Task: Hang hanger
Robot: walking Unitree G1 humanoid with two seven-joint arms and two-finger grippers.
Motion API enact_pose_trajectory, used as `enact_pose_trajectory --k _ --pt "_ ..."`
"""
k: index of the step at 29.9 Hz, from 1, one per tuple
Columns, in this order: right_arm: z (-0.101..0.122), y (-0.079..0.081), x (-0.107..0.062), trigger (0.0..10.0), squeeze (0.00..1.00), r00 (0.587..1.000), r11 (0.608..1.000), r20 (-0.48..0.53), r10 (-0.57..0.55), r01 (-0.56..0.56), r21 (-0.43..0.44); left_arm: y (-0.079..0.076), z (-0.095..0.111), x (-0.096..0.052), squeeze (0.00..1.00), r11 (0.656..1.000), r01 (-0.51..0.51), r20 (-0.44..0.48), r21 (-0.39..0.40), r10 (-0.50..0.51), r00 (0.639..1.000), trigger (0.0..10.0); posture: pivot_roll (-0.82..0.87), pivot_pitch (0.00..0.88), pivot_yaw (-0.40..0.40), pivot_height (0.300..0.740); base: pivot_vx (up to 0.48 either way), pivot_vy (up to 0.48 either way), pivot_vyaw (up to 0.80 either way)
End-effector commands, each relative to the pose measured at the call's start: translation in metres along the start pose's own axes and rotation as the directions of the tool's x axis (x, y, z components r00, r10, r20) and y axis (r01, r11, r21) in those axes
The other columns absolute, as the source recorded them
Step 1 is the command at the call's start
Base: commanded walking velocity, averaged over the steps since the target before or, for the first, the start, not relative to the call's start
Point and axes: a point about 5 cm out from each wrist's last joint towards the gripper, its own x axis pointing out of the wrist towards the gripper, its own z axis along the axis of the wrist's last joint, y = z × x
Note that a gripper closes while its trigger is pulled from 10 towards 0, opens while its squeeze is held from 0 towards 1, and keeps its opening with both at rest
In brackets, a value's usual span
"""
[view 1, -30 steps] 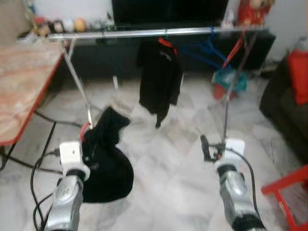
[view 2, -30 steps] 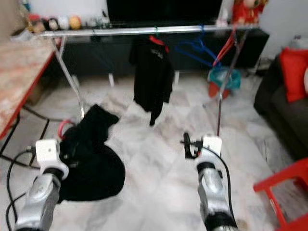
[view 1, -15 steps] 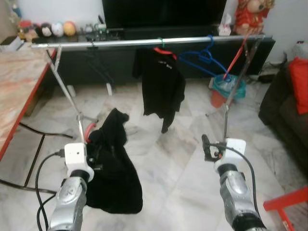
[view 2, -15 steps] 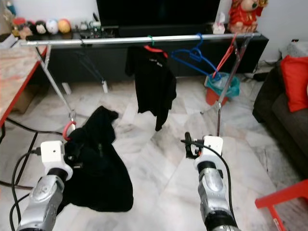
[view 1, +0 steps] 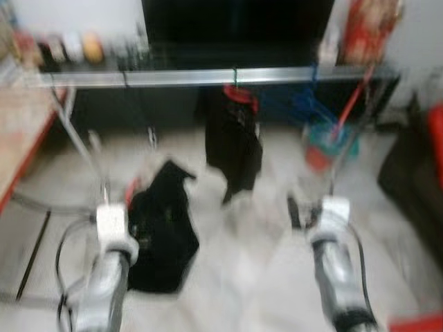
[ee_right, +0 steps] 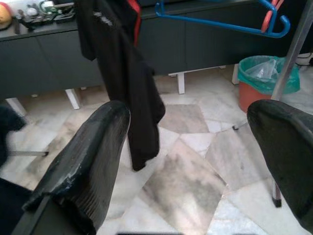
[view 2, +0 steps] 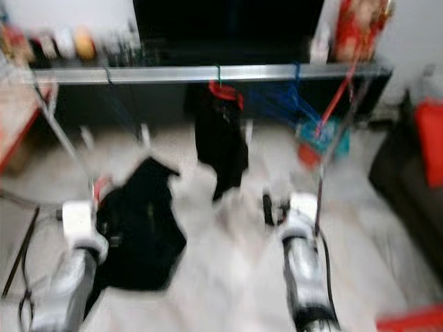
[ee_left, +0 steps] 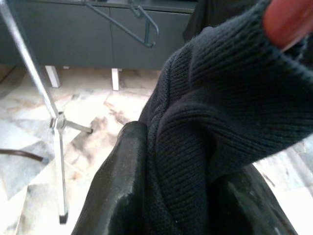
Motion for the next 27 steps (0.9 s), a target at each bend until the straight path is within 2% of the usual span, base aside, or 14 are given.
enact_pose_trajectory --k 1,8,11,20,27 --pt "0.0016 -0.0056 -0.0018 10.0 0.00 1.000 1.000 0.014 0.007 -0.007 -0.007 -0.0058 0.0100 0.0034 0.00 1.000 0.016 0.047 -0.003 -0.016 0.999 10.0 -0.06 0.004 -0.013 0.740 0.424 0.000 0.76" --pt "0.0006 -0.0008 -0.0027 10.0 0.00 0.999 1.000 0.017 0.027 -0.028 0.004 -0.0050 0.0098 0.0030 0.00 1.000 0.011 0.046 -0.004 -0.011 0.999 10.0 -0.05 0.007 -0.016 0.740 0.449 0.000 0.80" --pt "0.0004 -0.0022 -0.0025 10.0 0.00 1.000 0.999 0.017 0.016 -0.017 0.029 -0.0053 0.0097 0.0031 0.00 1.000 0.012 0.045 -0.004 -0.011 0.999 10.0 -0.06 0.008 -0.016 0.740 0.444 0.000 0.00" --pt "0.0000 -0.0033 -0.0030 10.0 0.00 1.000 1.000 0.011 0.018 -0.018 0.020 -0.0083 0.0078 0.0027 0.00 1.000 0.023 0.036 -0.005 -0.023 0.999 10.0 -0.06 0.011 -0.017 0.740 0.417 0.000 0.00" --pt "-0.0002 -0.0027 -0.0028 10.0 0.00 1.000 0.999 0.010 0.021 -0.021 0.025 -0.0078 0.0033 0.0006 0.00 1.000 0.031 0.011 -0.004 -0.031 0.999 10.0 -0.05 0.014 -0.019 0.740 0.000 0.000 0.00"
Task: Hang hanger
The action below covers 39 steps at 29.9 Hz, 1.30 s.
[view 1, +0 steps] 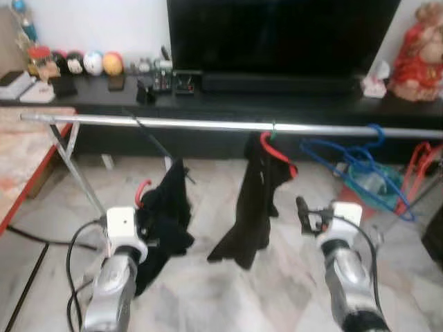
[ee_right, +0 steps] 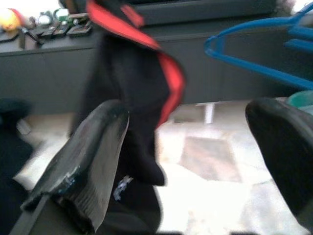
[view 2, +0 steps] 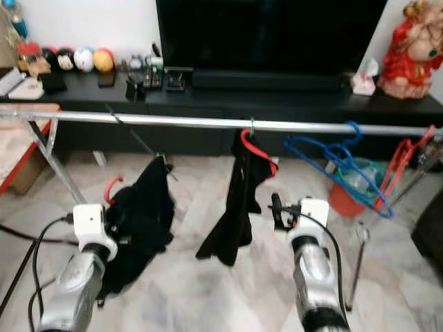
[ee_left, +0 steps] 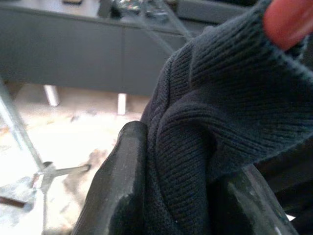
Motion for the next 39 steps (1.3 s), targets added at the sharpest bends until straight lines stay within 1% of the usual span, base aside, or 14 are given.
enact_pose_trajectory --k 1,11,17,39 --pt "0.0015 -0.0051 -0.0003 10.0 0.00 1.000 1.000 0.004 -0.010 0.010 -0.004 -0.0021 0.0036 0.0000 0.00 1.000 0.009 0.015 0.001 -0.009 1.000 10.0 -0.05 0.014 -0.019 0.740 0.000 0.000 0.00" --pt "0.0016 -0.0054 -0.0005 10.0 0.00 1.000 1.000 0.004 -0.012 0.012 -0.002 -0.0074 0.0014 0.0007 0.00 1.000 0.029 0.001 0.001 -0.029 1.000 10.0 -0.06 0.012 -0.018 0.740 0.000 0.000 0.00" --pt "0.0018 -0.0065 -0.0004 10.0 0.00 1.000 1.000 0.003 -0.016 0.016 -0.005 -0.0071 0.0021 0.0008 0.00 0.999 0.030 0.001 0.023 -0.030 1.000 10.0 -0.05 0.014 -0.018 0.740 0.000 0.000 0.00" --pt "0.0008 -0.0068 -0.0007 10.0 0.00 1.000 1.000 -0.005 -0.012 0.012 -0.007 -0.0065 0.0003 -0.0010 0.00 0.999 0.021 -0.001 0.033 -0.021 1.000 10.0 -0.06 0.015 -0.024 0.740 0.000 -0.295 0.00"
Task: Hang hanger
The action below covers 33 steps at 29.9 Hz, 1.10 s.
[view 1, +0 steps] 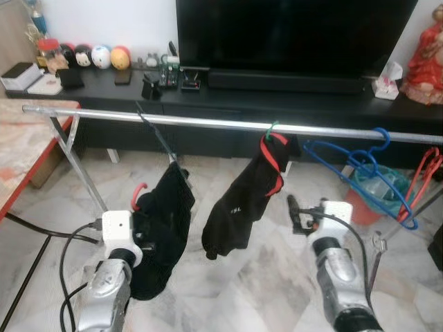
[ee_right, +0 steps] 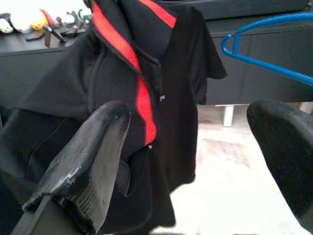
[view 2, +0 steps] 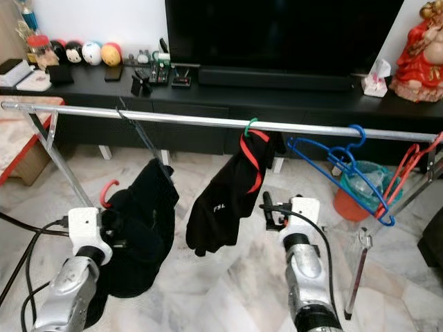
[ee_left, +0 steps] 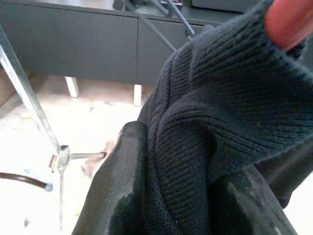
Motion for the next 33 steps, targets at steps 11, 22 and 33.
enact_pose_trajectory --k 11,22,33 --pt "0.001 -0.006 -0.001 10.0 0.00 1.000 1.000 -0.002 -0.019 0.019 -0.001 -0.008 0.006 0.002 0.00 0.999 0.030 0.030 0.025 -0.031 0.999 10.0 -0.06 0.013 -0.024 0.740 0.000 -0.296 0.00" --pt "0.000 -0.006 -0.002 10.0 0.00 1.000 1.000 -0.004 -0.020 0.020 0.001 -0.003 0.006 0.004 0.00 0.999 -0.026 0.023 0.047 0.025 0.999 10.0 -0.06 0.017 -0.026 0.740 0.000 -0.162 0.00" --pt "0.002 -0.011 0.000 10.0 0.00 1.000 1.000 -0.008 -0.011 0.011 -0.009 0.012 0.004 0.006 0.00 0.978 -0.166 0.007 0.125 0.166 0.986 10.0 -0.06 0.017 -0.031 0.740 0.000 0.000 0.00"
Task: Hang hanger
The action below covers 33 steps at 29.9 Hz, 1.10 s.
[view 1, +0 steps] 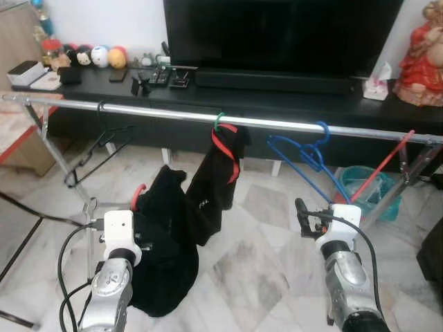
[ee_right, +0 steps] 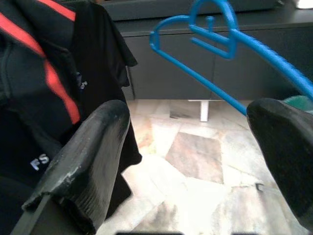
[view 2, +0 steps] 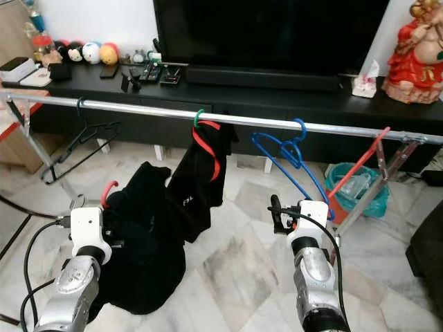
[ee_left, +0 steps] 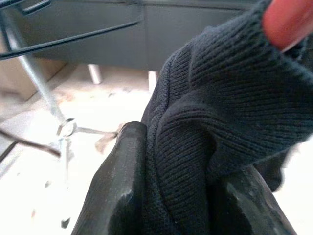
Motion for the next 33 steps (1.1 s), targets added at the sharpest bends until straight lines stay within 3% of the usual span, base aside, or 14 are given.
enact_pose_trajectory --k 1,20,33 --pt "0.0046 0.0028 0.0043 10.0 0.00 1.000 1.000 0.006 0.012 -0.012 0.000 0.0070 0.0084 0.0050 0.00 0.999 -0.047 0.029 0.012 0.047 0.998 10.0 -0.06 0.016 -0.031 0.740 0.000 0.000 0.00" --pt "0.0055 0.0013 0.0055 10.0 0.00 1.000 1.000 0.002 0.022 -0.022 -0.006 0.0043 0.0130 0.0090 0.00 0.997 -0.064 0.053 0.030 0.063 0.997 10.0 -0.06 0.014 -0.035 0.740 0.000 0.000 0.00" --pt "0.0040 0.0063 0.0049 10.0 0.00 0.999 0.999 -0.001 0.047 -0.047 -0.013 0.0053 0.0129 0.0092 0.00 0.997 -0.070 0.053 0.034 0.068 0.996 10.0 -0.06 0.015 -0.033 0.740 0.055 -0.402 0.46"
